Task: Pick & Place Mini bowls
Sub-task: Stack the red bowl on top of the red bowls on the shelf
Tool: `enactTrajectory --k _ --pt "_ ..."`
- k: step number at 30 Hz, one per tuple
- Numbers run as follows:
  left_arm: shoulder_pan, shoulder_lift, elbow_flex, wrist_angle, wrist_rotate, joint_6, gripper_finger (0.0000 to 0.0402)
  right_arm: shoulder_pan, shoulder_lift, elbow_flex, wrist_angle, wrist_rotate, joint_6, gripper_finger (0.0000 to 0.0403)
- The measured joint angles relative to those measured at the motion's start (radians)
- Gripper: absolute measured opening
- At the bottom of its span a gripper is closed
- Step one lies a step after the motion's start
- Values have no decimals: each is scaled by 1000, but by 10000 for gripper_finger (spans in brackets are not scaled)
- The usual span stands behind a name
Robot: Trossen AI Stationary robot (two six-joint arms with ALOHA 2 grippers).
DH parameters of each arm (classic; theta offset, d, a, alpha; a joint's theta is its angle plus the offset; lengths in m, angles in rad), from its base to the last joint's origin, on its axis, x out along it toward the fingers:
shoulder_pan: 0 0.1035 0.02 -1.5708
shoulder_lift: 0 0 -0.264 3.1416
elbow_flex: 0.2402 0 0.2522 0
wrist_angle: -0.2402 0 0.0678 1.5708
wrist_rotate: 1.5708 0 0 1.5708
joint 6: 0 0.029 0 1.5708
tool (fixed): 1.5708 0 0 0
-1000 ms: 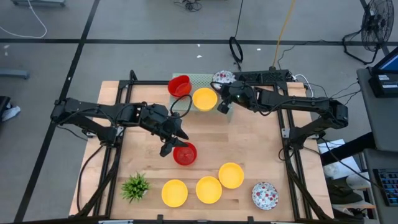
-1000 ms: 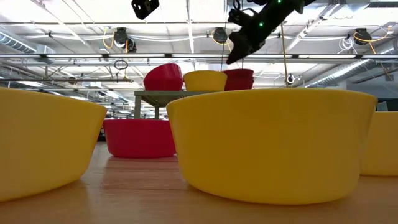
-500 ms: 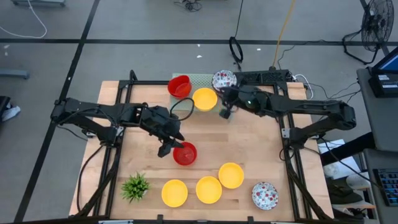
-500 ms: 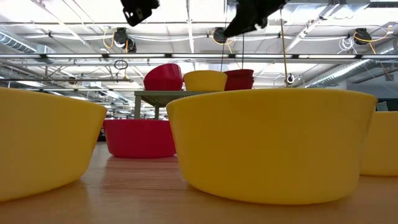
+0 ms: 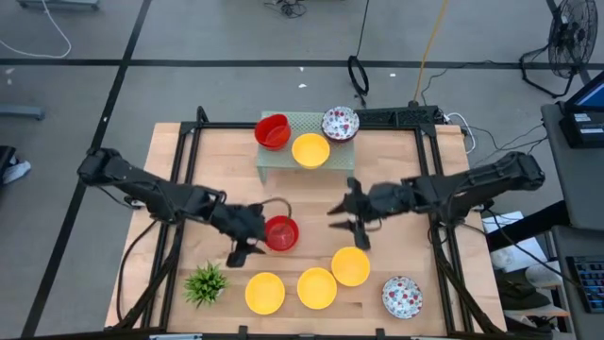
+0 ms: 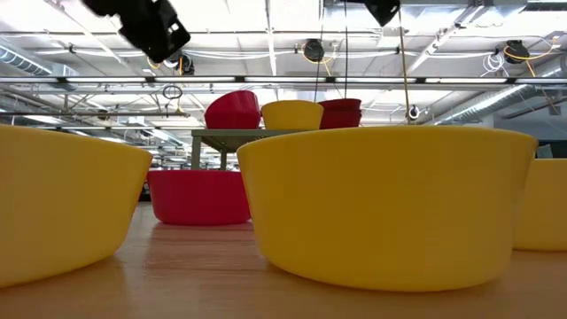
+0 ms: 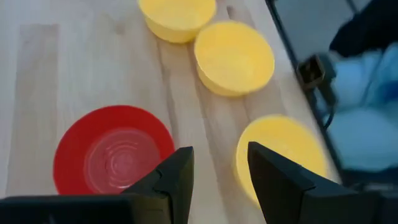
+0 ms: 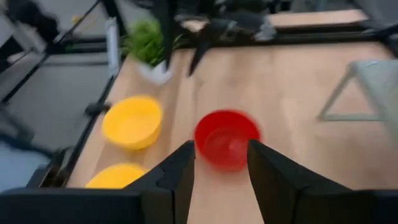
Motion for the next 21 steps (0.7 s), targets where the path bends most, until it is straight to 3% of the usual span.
enactTrajectory --k 5,11,21 --pt "-56 0 -104 118 -91 50 154 83 -1 -62 20 3 51 137" --pt "-65 0 -196 291 -105 -12 154 128 -1 -151 153 5 112 137" --pt "-72 143 -226 350 -122 46 155 132 -1 -205 244 7 112 137"
